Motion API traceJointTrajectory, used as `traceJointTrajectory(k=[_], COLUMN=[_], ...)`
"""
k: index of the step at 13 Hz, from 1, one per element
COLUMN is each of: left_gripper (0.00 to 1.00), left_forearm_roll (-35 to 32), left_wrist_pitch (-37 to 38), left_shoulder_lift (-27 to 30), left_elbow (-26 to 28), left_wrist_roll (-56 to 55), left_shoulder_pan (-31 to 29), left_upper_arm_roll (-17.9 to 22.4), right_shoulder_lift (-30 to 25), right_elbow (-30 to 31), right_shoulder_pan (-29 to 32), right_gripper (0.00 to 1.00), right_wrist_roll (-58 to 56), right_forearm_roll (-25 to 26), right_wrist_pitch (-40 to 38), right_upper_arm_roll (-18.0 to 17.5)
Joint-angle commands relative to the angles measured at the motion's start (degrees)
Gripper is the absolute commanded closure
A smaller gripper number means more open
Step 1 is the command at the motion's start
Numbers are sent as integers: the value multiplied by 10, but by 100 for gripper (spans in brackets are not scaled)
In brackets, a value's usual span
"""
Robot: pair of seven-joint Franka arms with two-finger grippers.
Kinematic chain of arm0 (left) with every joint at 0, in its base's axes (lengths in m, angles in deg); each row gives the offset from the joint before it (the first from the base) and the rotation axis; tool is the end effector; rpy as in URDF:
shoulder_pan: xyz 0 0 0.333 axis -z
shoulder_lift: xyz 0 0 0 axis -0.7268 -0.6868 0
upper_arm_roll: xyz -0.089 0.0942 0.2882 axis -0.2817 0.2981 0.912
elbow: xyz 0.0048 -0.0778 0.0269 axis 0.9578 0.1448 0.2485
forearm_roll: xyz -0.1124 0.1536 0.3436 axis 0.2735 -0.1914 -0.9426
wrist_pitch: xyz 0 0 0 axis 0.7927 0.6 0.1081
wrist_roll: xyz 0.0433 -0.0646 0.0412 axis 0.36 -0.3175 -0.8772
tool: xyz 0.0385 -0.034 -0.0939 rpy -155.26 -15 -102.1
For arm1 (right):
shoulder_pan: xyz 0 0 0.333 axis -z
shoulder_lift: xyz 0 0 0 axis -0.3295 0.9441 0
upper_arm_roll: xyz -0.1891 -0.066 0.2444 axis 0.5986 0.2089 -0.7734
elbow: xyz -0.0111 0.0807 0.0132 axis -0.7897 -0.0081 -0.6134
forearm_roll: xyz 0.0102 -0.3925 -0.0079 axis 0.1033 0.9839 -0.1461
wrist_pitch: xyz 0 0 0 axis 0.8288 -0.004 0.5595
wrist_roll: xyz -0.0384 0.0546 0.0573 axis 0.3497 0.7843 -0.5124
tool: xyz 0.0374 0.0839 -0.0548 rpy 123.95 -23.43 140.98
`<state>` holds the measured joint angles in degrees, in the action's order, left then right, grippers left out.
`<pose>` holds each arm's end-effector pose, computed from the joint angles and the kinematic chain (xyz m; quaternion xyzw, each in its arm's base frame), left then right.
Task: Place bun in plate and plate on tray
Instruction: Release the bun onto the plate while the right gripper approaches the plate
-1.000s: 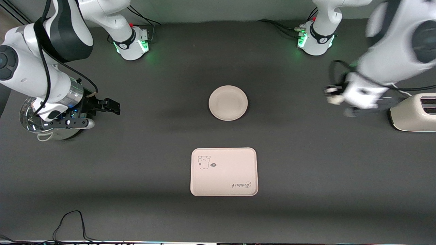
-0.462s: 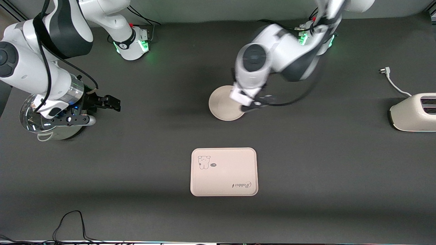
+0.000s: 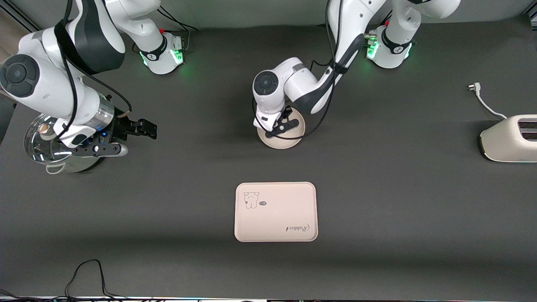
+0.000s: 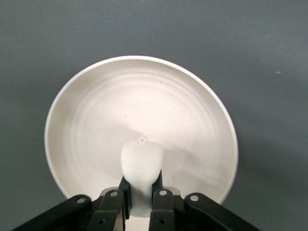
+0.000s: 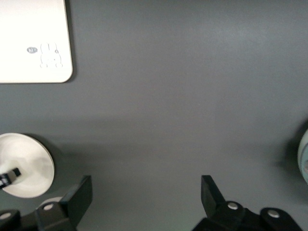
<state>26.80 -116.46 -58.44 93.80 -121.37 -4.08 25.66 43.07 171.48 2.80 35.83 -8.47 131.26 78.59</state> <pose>0.3903 -0.5206 0.2262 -0.9772 -0.1972 0.0656 0.0436 0.5567 0.1383 0.4927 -0.9984 0.0181 0.0454 0.0268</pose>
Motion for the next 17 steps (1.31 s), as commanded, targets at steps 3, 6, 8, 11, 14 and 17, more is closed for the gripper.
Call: traceJointTrajectory(k=[3,6,8,11,14,17], left_gripper=[75,0,0,0,0,0], left_forearm_roll=[-24,-34,-38,-38,-31,-10], left_wrist_pitch=[-14,-14,-8,8,100,179], left_shoulder_lift=[5,7,14,41,109,178], left_elbow=[22,26,25,25,22,20], left_wrist_roll=[-18,-28,-30,-18,89,232], left_shoulder_pan=[7,9,4,-14,-90,-201], left_upper_arm_roll=[9,10,9,15,12,14], right_shoulder_lift=[44,81,99,120,133,160], right_elbow=[-1,3,6,26,80,109], right_shoulder_pan=[4,4,4,-1,-2,-19], right_gripper=[0,0,0,0,0,0], right_wrist_roll=[85,99,99,110,129,181], right_forearm_roll=[-16,-38,-44,-44,-44,-43], right_wrist_pitch=[62,105,125,173,269,331], right_upper_arm_roll=[-58,-90,-95,-116,-145,-176])
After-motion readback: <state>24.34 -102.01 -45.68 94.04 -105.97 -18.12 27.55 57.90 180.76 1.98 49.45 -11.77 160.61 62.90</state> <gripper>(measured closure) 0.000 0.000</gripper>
